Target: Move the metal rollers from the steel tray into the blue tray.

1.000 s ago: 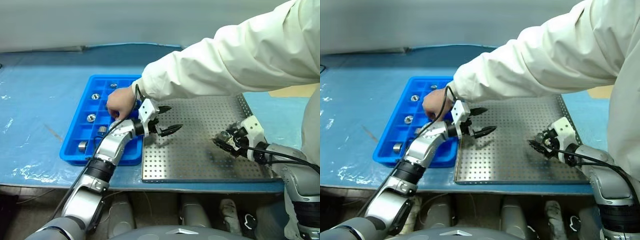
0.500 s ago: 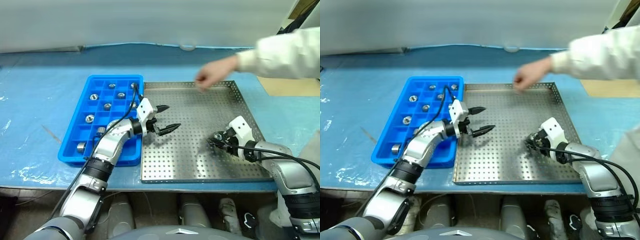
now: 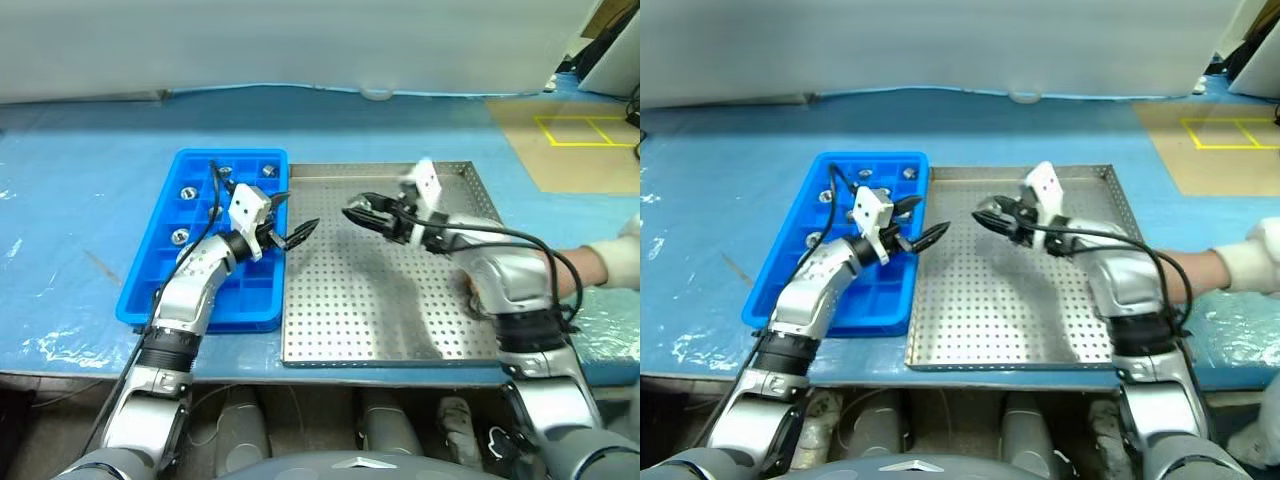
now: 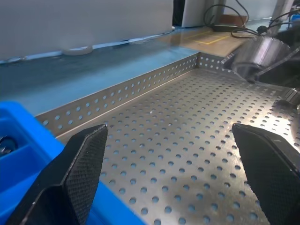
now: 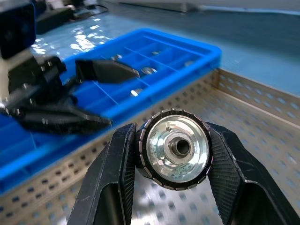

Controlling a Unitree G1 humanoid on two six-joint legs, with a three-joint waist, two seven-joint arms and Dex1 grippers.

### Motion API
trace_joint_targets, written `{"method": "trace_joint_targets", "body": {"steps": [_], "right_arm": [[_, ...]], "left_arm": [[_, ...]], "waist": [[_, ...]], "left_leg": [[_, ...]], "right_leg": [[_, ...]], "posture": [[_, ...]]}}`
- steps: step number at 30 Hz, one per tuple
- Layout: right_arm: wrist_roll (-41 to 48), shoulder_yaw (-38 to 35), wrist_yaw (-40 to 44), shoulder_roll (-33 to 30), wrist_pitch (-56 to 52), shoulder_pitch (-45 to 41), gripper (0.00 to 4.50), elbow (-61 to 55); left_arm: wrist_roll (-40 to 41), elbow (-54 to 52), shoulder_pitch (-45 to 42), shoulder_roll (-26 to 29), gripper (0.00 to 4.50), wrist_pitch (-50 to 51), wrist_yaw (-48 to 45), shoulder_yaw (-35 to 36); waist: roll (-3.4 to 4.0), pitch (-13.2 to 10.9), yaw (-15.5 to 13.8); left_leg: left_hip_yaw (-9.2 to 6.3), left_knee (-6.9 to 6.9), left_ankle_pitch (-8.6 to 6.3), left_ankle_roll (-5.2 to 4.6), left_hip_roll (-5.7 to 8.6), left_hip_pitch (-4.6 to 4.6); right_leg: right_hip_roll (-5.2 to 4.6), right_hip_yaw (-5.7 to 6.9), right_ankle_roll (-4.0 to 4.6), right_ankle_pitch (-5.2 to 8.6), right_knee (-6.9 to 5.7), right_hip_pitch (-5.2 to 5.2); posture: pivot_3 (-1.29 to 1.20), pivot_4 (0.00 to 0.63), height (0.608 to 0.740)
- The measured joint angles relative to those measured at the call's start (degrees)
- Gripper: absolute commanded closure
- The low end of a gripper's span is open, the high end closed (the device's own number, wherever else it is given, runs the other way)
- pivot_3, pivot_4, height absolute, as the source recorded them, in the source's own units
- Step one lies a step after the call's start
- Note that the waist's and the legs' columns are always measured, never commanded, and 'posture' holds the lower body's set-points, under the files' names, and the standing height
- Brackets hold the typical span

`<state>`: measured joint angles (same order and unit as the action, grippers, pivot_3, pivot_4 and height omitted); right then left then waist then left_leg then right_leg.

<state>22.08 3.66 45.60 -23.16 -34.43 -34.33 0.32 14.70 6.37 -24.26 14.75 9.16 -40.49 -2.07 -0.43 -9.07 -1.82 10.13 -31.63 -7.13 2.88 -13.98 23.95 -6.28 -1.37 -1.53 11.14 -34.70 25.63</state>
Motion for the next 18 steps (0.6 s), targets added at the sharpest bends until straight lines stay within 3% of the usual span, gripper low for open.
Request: {"method": "trace_joint_targets", "body": {"steps": [9, 18], "right_arm": [[-5.7, 5.4, 4.9, 10.4, 12.3, -17.1, 2.73, 25.3], [-11.7, 9.2, 10.7, 16.3, 20.6, -22.1, 2.73, 40.5]], "left_arm": [[0.8, -13.2, 9.5, 3.2, 0.02, 3.8, 6.6, 4.8], [1.1, -23.0, 18.7, 4.3, 0.02, 6.8, 12.2, 8.3]], "waist": [[-0.04, 0.0, -2.8], [-0.04, 0.0, -5.7]], "left_leg": [[-0.04, 0.22, 0.09, 0.15, -0.05, 0.17], [-0.16, 0.38, 0.15, 0.26, -0.21, 0.36]], "right_leg": [[-0.01, 0.17, 0.04, 0.0, -0.05, 0.26], [0.01, 0.52, 0.18, 0.09, -0.06, 0.36]], "posture": [[0.23, 0.15, 0.74], [0.36, 0.15, 0.74]]}}
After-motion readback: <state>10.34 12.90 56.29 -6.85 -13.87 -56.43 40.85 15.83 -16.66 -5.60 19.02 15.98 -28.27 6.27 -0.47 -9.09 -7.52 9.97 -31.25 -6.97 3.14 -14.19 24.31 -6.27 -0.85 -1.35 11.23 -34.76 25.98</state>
